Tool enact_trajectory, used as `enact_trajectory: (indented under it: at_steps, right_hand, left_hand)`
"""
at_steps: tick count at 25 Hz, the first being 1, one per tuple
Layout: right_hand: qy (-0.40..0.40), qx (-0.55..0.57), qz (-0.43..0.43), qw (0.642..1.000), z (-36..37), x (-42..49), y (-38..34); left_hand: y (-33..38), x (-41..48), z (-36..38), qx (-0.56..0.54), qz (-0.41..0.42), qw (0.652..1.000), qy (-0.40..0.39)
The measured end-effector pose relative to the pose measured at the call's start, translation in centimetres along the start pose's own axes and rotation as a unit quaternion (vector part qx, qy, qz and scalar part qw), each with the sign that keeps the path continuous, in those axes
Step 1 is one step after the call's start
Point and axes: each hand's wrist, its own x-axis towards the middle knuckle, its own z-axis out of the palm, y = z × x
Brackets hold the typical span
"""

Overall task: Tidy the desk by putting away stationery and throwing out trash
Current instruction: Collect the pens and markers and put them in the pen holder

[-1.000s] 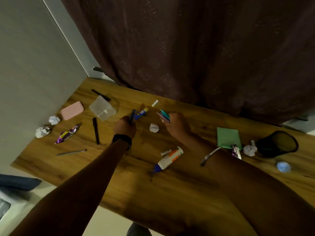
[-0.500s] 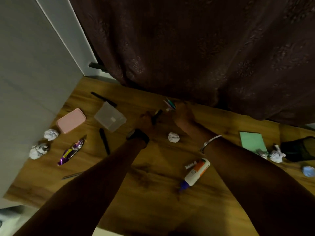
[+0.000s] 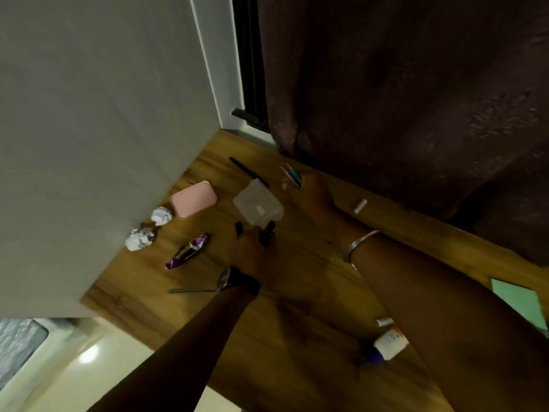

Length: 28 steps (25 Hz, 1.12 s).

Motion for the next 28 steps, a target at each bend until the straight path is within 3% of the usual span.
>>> enact_trajectory:
  at_steps: [3, 8, 15, 23, 26, 28]
  right_hand:
    - [-0.010, 0.002, 0.009, 1.000, 2.2, 2.1, -2.4]
    - [-0.046, -0.021, 0.040, 0.998, 4.9, 4.9, -3.5]
    - [-0.071, -0.075, 0.025, 0.994, 6.2, 6.5, -3.7]
    - [-0.005, 0.098, -0.074, 0.992, 2.5, 2.3, -4.9]
    - [0.011, 0.086, -0.136, 0.987, 0.6, -1.9, -6.8]
    - [-0.029, 0.067, -0.157, 0.985, -0.1, -5.5, -7.6]
  left_hand:
    - [-2.8, 0.3, -2.2, 0.009, -0.074, 0.995, 0.062]
    - [-4.3, 2.0, -2.8, 0.046, -0.152, 0.987, 0.036]
    - [-3.6, 3.6, -2.5, 0.026, -0.155, 0.987, 0.020]
    - [-3.2, 0.8, -4.2, -0.044, -0.127, 0.984, 0.119]
    - [-3.3, -1.3, -4.3, -0.073, -0.135, 0.977, 0.149]
    - [-3.7, -2.9, -4.4, -0.087, -0.154, 0.971, 0.157]
